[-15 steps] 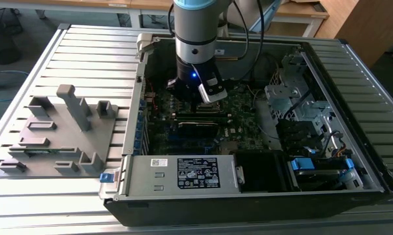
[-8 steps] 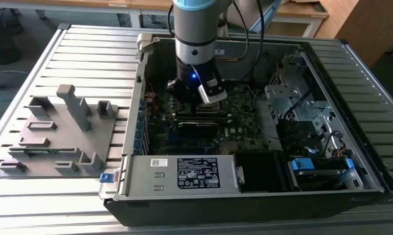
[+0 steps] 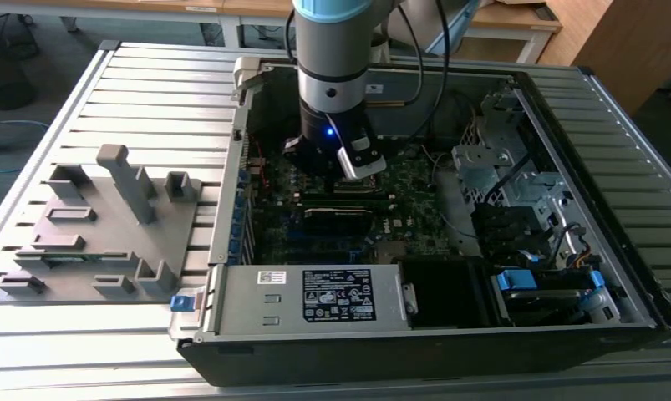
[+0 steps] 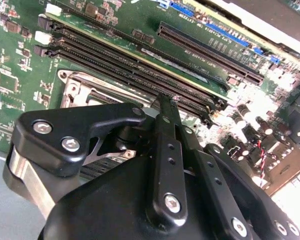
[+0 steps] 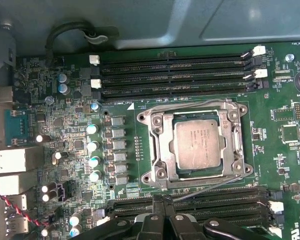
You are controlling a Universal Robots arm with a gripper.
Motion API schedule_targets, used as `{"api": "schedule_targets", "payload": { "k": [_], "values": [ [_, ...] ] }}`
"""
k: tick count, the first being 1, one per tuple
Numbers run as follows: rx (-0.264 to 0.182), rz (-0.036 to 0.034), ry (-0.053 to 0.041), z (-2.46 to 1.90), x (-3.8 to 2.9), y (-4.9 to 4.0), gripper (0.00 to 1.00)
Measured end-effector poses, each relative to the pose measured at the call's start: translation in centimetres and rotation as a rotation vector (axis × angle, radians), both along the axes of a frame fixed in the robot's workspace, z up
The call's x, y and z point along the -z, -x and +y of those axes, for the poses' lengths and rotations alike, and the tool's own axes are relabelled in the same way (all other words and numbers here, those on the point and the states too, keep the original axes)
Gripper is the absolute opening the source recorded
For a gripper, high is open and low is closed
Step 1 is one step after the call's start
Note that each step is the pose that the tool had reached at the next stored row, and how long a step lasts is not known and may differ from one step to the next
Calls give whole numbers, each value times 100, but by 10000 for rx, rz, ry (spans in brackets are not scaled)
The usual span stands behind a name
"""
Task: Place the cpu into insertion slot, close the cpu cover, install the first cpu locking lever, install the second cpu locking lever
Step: 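Install the second cpu locking lever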
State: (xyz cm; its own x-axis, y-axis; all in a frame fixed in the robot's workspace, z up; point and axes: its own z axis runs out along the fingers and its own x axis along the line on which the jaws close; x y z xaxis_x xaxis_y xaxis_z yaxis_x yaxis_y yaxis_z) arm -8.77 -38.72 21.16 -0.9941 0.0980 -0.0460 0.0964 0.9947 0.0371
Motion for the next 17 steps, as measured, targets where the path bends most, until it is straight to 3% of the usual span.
{"api": "schedule_targets", "payload": {
  "k": [17],
  "values": [
    [-4, 0, 0, 0, 6, 48, 10]
  ]
}}
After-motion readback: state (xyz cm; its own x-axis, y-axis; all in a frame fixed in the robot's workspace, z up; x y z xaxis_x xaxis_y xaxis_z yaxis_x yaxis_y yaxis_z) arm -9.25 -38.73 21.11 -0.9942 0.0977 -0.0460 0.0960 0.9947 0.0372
